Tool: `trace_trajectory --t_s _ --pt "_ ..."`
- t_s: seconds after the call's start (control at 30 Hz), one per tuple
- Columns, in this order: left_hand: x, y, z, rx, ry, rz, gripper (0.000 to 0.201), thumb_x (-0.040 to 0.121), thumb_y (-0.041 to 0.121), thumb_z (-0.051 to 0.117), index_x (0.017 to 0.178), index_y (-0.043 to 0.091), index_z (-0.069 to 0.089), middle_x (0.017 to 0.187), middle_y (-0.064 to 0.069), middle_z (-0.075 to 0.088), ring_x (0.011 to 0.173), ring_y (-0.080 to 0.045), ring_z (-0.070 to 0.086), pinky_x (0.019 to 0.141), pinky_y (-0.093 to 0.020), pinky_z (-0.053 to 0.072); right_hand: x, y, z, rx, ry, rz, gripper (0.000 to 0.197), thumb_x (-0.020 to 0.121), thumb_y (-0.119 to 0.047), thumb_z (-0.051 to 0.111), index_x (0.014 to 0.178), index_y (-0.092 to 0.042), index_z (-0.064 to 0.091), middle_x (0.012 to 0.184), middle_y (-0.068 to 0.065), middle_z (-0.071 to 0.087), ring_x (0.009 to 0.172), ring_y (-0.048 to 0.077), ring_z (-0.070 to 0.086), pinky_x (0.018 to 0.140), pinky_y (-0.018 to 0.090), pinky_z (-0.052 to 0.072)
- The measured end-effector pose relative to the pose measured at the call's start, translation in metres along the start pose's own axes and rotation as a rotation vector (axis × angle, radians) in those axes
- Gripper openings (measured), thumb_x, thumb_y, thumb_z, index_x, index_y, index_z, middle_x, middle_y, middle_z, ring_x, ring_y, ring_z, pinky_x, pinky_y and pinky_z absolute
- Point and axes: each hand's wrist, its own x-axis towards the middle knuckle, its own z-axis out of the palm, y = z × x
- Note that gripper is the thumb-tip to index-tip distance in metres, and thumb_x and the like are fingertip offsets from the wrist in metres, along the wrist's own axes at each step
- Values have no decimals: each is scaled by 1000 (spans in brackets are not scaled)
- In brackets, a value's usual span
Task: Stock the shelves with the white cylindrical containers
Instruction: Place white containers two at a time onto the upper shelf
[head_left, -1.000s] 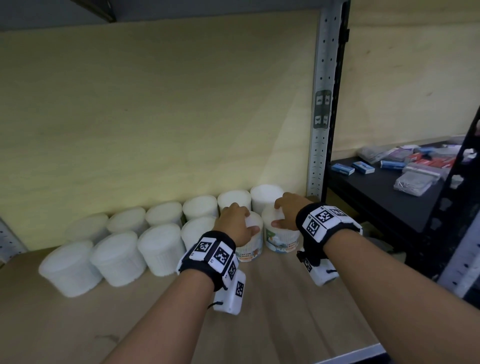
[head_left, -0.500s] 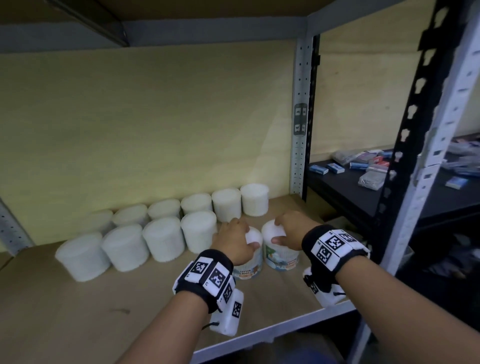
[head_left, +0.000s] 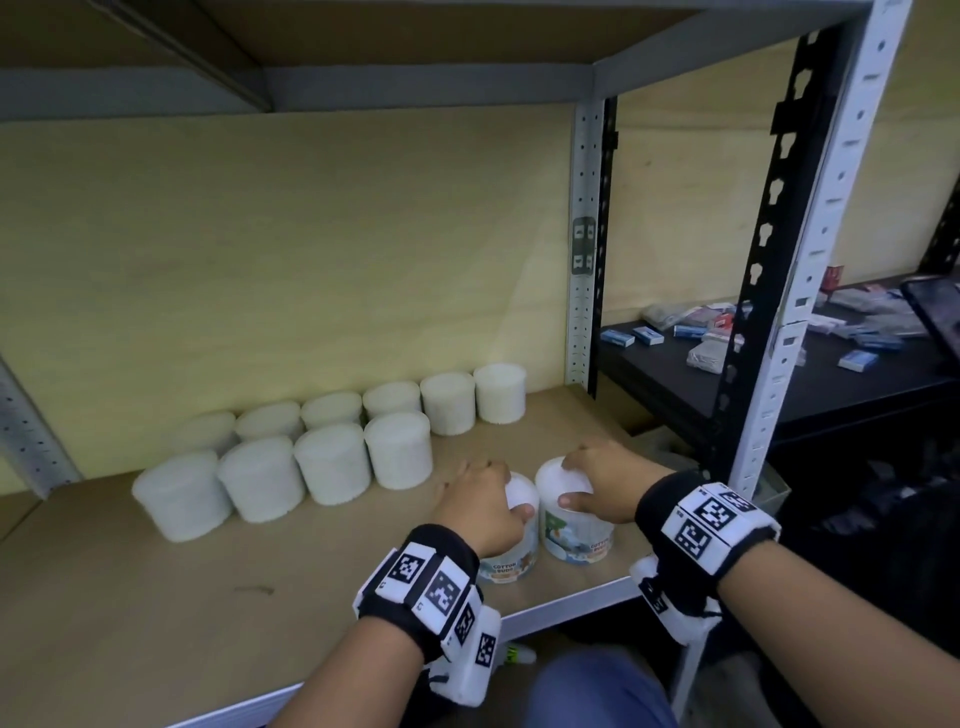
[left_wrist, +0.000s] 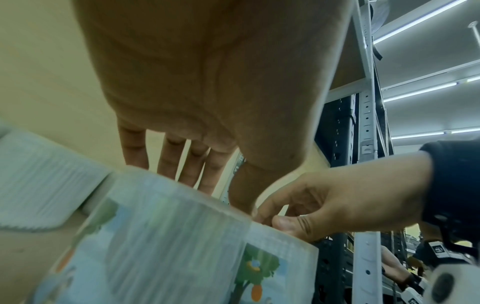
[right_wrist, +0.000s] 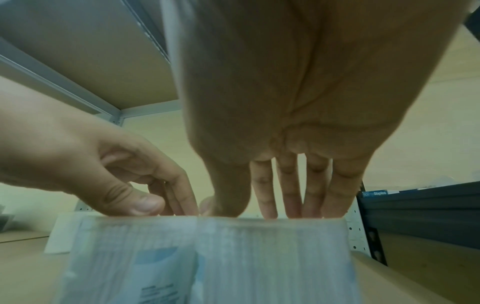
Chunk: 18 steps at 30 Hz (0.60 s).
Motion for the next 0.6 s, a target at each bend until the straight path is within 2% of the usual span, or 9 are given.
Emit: trace_trajectory --t_s 0.23,0.6 --pt "-10 4 3 43 51 15 47 90 44 49 130 19 47 133 -2 47 128 -23 37 109 -44 31 -12 1 0 17 14 -20 60 93 -46 50 144 -17 38 147 4 38 137 23 33 115 35 28" --pt "-14 3 5 35 72 28 48 88 47 52 128 19 49 132 -1 47 128 -23 36 108 -43 32 -13 1 0 26 15 -32 60 93 -46 50 145 -17 38 147 3 38 136 21 33 113 35 28"
